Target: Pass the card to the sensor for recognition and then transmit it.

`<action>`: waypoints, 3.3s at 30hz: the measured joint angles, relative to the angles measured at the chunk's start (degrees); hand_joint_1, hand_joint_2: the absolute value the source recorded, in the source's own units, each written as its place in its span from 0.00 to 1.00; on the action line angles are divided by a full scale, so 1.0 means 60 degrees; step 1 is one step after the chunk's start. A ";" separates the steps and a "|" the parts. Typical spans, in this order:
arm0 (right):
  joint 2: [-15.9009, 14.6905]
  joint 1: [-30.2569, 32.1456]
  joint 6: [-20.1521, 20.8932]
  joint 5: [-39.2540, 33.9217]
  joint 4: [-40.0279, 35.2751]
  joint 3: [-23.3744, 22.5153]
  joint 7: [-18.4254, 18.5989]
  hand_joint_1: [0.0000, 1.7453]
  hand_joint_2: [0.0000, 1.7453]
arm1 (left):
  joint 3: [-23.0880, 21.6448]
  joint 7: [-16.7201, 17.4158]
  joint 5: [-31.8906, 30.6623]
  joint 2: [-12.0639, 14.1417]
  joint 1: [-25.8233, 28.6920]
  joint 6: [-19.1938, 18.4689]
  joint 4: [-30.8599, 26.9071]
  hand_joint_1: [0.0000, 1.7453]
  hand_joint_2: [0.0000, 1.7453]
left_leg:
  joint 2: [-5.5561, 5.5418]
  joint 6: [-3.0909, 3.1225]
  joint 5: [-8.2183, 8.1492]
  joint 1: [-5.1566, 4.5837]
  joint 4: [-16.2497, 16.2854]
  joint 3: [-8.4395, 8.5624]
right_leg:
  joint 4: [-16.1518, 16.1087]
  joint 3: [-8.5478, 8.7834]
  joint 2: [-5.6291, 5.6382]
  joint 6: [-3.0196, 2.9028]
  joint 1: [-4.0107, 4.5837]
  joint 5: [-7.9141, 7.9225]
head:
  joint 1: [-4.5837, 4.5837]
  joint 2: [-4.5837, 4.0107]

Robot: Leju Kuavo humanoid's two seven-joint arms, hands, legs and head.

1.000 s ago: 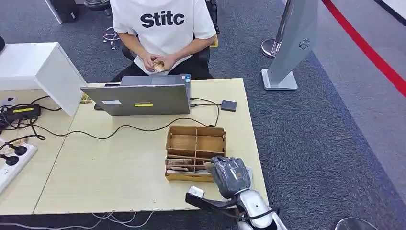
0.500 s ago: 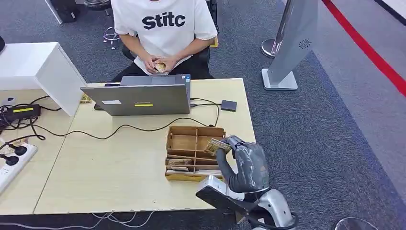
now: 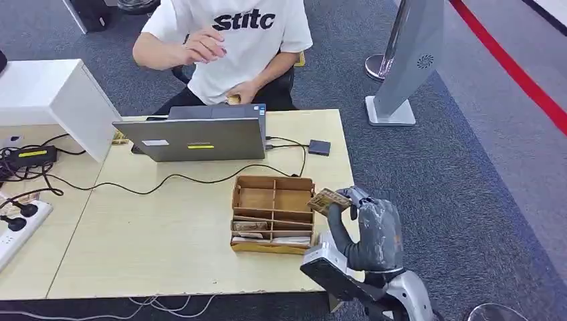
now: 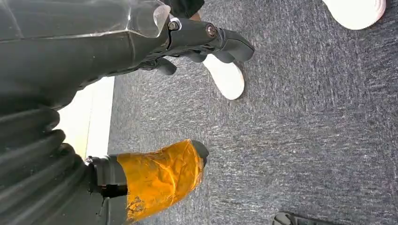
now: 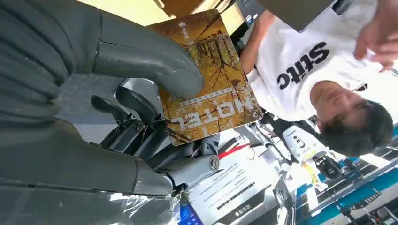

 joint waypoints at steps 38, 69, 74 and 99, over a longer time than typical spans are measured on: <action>0.0659 -0.4087 0.1504 -0.0678 0.2783 0.0652 0.1173 1.00 1.00 | -0.0011 -0.0087 -0.0550 0.0102 -0.0067 -0.0036 0.0004 0.00 1.00 | -0.0013 -0.0013 0.0022 0.0001 0.0000 -0.0006 | 0.0005 0.0001 -0.0017 -0.0006 0.0001 0.0015 | 0.0000 0.0000; 0.0663 -0.2502 0.1170 -0.1615 0.2025 -0.0402 0.0447 0.00 1.00 | -0.0011 -0.0047 -0.0193 0.0102 -0.0007 -0.0022 0.0004 0.00 1.00 | -0.0017 0.0002 0.0002 -0.0001 0.0001 -0.0023 | -0.0005 -0.0017 -0.0024 0.0003 0.0000 0.0000 | 0.0004 0.0000; 0.0670 -0.1171 0.2260 -0.4744 0.1752 -0.2377 -0.0241 0.00 1.00 | 0.0022 -0.0029 0.0077 0.0113 0.0012 -0.0022 0.0004 0.00 1.00 | -0.0017 0.0003 -0.0002 -0.0002 0.0001 -0.0023 | -0.0011 -0.0014 -0.0026 0.0004 -0.0001 0.0000 | 0.0000 0.0000; 0.1533 -0.0293 0.8266 -1.3355 0.9697 -1.2303 0.1363 0.00 1.00 | 0.0987 -0.4162 0.3367 0.0433 -0.0010 -0.1794 0.0004 0.00 1.00 | -0.0008 0.0008 -0.0006 -0.0015 -0.0002 -0.0014 | -0.0006 -0.0011 -0.0017 0.0000 -0.0004 -0.0012 | -0.0004 0.0000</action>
